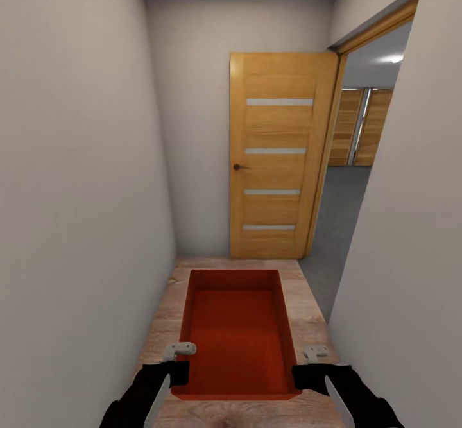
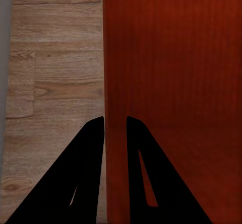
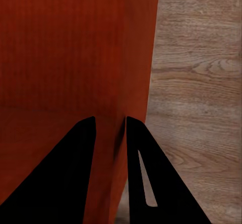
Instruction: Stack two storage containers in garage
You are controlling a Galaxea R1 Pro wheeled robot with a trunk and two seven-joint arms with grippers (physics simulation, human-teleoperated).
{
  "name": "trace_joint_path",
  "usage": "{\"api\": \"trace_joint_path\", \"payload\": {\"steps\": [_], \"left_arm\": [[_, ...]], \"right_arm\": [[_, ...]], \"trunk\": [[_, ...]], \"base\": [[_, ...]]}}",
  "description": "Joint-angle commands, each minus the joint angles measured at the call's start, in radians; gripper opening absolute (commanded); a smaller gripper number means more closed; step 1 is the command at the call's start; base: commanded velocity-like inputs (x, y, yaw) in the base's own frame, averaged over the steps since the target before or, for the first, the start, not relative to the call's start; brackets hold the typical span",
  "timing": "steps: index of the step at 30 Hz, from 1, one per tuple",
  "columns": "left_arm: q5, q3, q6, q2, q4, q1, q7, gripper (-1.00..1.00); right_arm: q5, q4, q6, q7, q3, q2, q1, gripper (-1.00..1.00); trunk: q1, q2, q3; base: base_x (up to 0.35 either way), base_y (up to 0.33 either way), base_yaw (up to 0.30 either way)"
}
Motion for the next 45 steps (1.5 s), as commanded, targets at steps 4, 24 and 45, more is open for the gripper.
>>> {"api": "trace_joint_path", "payload": {"steps": [4, 24, 45], "left_arm": [[-0.023, 0.002, 0.007, 0.000, 0.000, 0.000, 0.006, -1.00], [-0.023, 0.002, 0.007, 0.003, 0.000, 0.000, 0.006, -1.00], [-0.024, 0.002, 0.007, 0.000, 0.000, 0.000, 0.008, -1.00]], "right_arm": [[0.016, -0.003, -0.056, -0.004, 0.006, -0.002, -0.001, -1.00], [0.016, -0.003, -0.056, -0.004, 0.006, -0.002, -0.001, -1.00], [0.016, -0.003, -0.056, -0.004, 0.006, -0.002, -0.001, -1.00]], "trunk": [[0.001, -0.001, -0.002], [0.001, -0.001, -0.002], [0.001, -0.001, -0.002]], "base": [[0.325, 0.000, 0.000], [0.325, 0.000, 0.000], [0.325, 0.000, 0.000]]}}
